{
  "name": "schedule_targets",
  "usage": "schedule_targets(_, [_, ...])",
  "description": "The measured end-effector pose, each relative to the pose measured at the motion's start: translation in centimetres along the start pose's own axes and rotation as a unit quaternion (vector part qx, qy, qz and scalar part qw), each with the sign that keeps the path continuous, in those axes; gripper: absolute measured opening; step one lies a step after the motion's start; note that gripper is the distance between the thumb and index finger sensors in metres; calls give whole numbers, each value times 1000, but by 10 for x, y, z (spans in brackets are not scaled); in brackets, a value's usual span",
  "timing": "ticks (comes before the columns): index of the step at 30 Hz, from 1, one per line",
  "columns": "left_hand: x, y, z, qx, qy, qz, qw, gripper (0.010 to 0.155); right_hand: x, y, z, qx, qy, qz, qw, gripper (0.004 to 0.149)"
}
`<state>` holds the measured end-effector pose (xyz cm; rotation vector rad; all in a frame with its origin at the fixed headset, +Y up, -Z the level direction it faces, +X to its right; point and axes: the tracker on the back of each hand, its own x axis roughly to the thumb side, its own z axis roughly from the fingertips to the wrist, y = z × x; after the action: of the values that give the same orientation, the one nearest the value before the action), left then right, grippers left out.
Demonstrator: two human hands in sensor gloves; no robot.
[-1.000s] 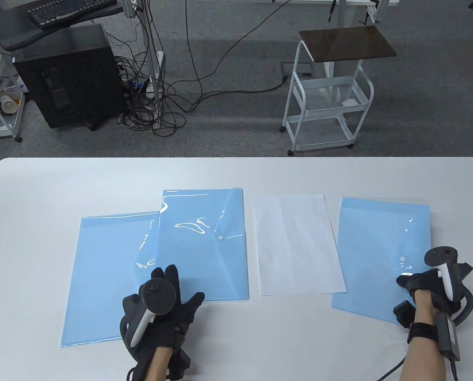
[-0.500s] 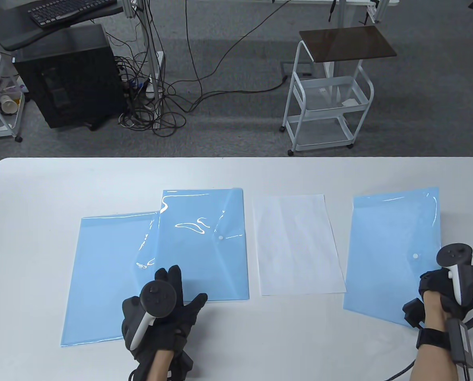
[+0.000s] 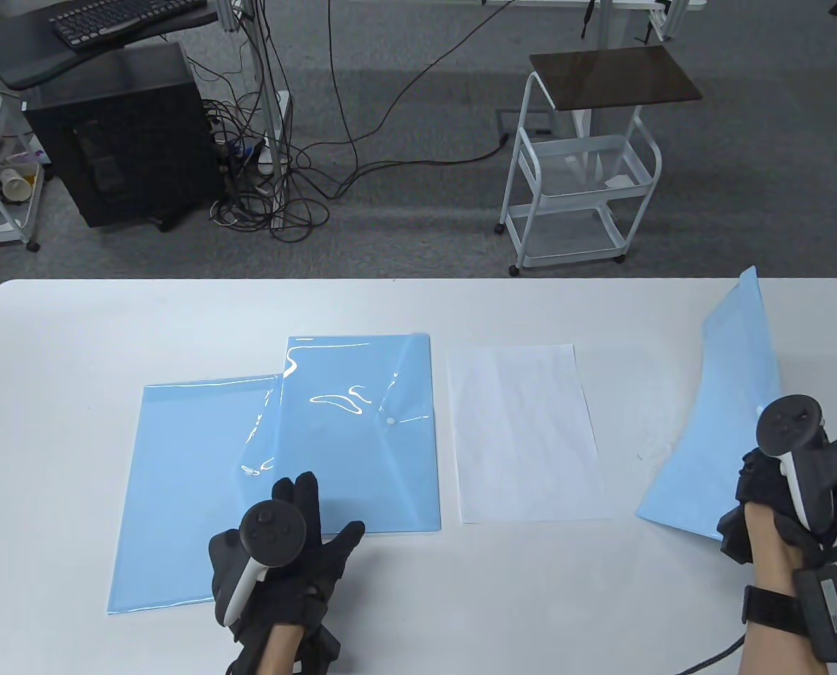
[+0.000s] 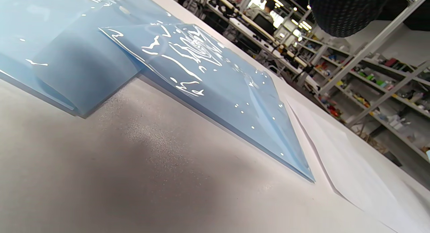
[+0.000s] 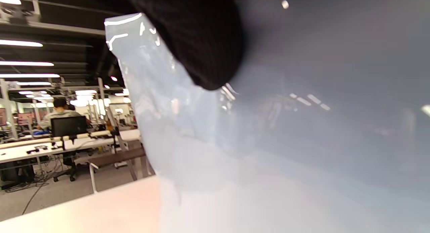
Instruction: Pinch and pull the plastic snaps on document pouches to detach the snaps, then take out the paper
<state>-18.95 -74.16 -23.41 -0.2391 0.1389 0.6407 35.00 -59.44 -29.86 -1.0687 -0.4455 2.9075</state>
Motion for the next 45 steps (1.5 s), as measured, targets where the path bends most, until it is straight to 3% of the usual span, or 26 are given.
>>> schedule_targets(11, [0, 2, 2, 1, -4, 14, 1000, 92, 39, -66, 47, -115, -85, -27, 989, 38])
schedule_targets(21, [-2, 5, 5, 5, -8, 28, 1000, 92, 49, -92, 98, -194, -148, -98, 965, 39])
schedule_targets(26, [-2, 6, 5, 7, -10, 30, 999, 92, 47, -96, 122, -203, -181, -145, 951, 39])
schedule_targets(33, [-1, 5, 6, 8, -11, 32, 999, 92, 43, -86, 148, -149, -223, -260, 928, 39])
schedule_targets(45, [-2, 6, 7, 11, -5, 36, 999, 92, 63, -3, 161, 36, -245, -378, 892, 40])
